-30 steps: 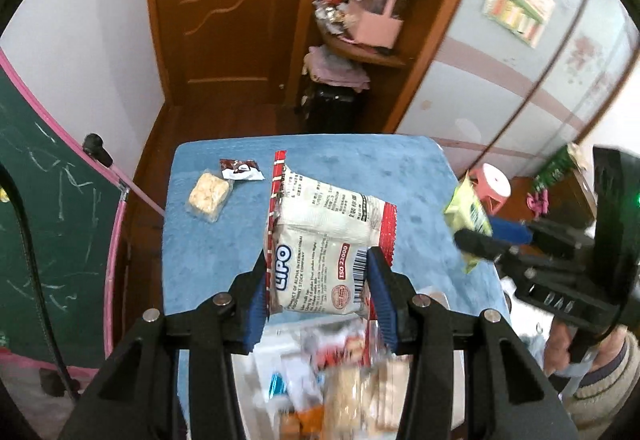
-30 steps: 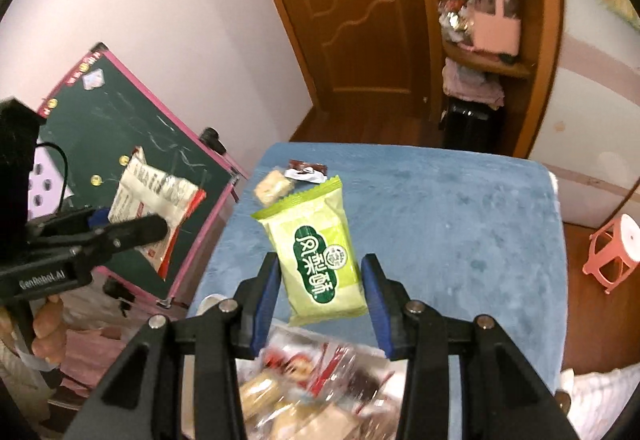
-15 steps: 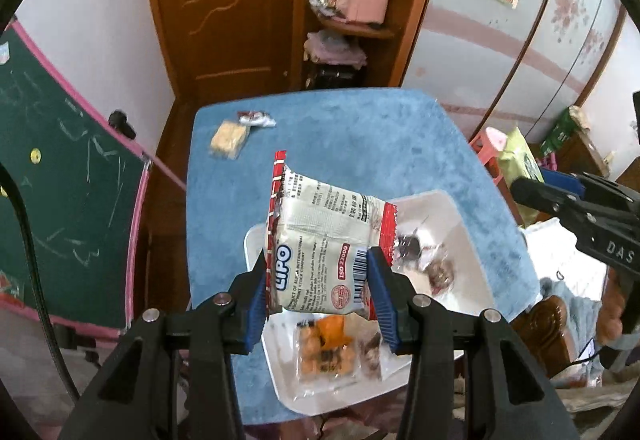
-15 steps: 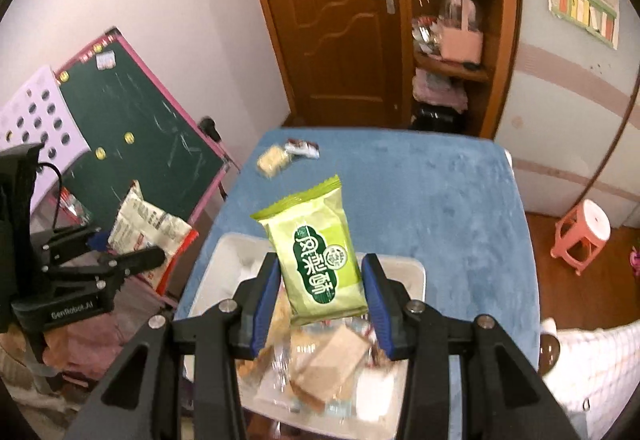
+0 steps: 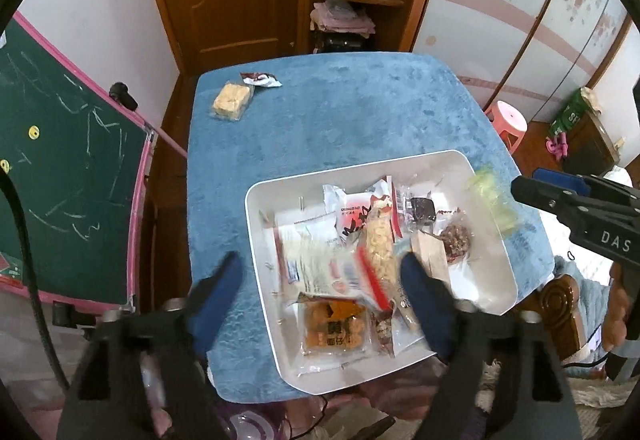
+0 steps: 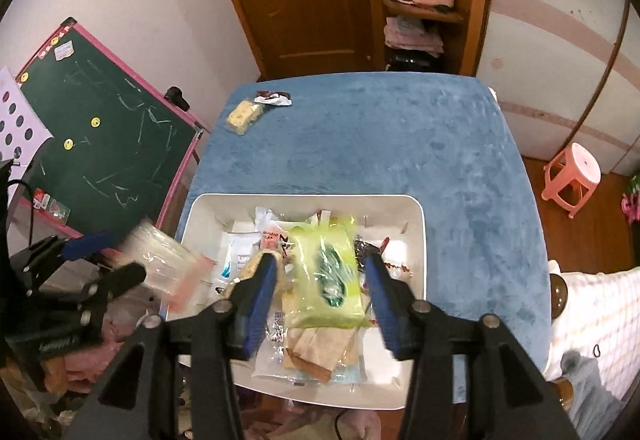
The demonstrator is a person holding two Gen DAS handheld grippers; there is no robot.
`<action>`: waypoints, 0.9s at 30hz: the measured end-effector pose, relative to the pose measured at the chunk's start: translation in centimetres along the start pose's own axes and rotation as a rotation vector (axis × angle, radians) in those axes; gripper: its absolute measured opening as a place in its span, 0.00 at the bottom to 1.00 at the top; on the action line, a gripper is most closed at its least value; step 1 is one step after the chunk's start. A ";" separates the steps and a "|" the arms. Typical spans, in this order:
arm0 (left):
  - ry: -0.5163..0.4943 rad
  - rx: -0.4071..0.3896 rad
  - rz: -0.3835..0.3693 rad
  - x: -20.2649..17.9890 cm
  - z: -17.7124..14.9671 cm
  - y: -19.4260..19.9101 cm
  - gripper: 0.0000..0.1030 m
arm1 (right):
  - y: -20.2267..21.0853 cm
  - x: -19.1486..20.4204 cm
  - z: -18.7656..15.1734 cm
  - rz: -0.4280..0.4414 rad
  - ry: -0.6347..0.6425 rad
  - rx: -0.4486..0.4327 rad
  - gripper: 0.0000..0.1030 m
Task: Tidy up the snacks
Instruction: 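Carry both held snacks over the white tray and release them inside, then move both open grippers from the tray toward the last two snacks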
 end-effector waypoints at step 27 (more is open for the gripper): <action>-0.006 -0.040 -0.007 0.6 -0.6 1.9 0.82 | 1.7 3.3 -0.3 0.035 0.049 -0.034 0.55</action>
Point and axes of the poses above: each gripper's, at about its wrist camera, not at the fingertips, and y roughly against the way its jaws point, x to its left, z to its top, the point moved 6 cm from there along -y, roughly the way its jaws point, and after that the axes turned 6 degrees about -z, right-handed, at the moved point
